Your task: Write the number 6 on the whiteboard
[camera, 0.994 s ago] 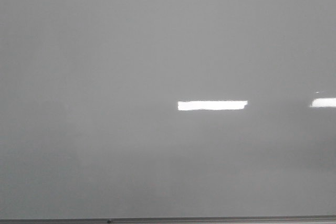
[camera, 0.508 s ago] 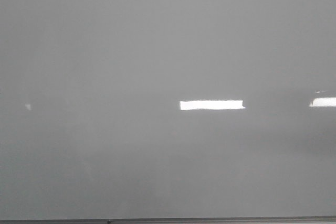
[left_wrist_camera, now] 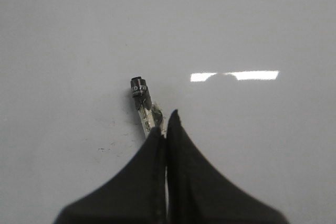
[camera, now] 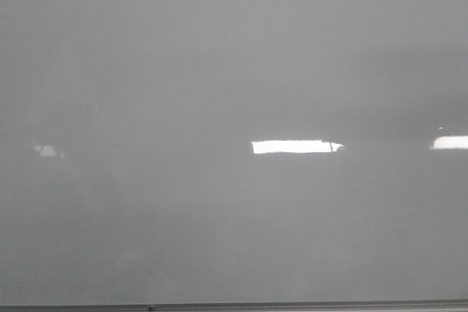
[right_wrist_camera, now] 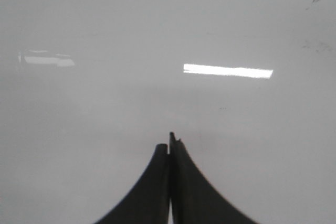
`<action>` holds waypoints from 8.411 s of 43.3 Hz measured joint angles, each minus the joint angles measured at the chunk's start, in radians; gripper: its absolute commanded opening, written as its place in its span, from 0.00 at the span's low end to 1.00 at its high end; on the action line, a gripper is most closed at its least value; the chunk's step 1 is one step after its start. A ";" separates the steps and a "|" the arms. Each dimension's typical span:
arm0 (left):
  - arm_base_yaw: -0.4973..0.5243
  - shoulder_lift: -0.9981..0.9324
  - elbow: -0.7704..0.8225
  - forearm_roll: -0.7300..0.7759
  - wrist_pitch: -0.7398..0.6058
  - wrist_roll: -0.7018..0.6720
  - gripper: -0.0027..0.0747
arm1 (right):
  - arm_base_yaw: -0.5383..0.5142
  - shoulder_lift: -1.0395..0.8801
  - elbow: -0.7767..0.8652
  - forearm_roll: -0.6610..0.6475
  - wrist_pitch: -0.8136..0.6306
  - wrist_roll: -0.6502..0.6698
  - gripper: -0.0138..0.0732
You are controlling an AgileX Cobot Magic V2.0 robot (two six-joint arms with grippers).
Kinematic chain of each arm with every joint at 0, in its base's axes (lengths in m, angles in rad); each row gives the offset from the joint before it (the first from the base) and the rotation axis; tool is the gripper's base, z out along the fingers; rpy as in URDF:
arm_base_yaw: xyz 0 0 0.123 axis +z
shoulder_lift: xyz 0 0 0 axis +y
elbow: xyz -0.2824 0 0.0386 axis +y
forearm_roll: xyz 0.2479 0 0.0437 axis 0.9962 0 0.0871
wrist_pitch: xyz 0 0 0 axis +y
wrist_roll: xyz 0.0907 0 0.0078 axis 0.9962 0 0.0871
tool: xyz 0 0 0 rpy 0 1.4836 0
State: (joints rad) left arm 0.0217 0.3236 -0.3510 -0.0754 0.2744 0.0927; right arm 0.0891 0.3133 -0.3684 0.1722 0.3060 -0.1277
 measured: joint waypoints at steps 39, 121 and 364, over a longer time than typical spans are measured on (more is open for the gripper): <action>0.000 0.539 -0.073 -0.021 -0.113 -0.076 0.93 | 0.000 0.009 -0.001 0.000 -0.005 0.000 0.87; -0.531 0.921 -0.537 0.152 0.497 0.318 0.02 | 0.151 0.250 -0.207 0.053 0.287 -0.196 0.87; -0.947 0.765 -0.410 0.186 0.156 0.556 0.45 | 0.749 0.932 -0.622 0.077 0.310 -0.767 0.09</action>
State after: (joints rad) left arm -0.9251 1.0888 -0.7610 0.1108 0.4305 0.6483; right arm 0.8383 1.2456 -0.9901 0.2487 0.6159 -0.8950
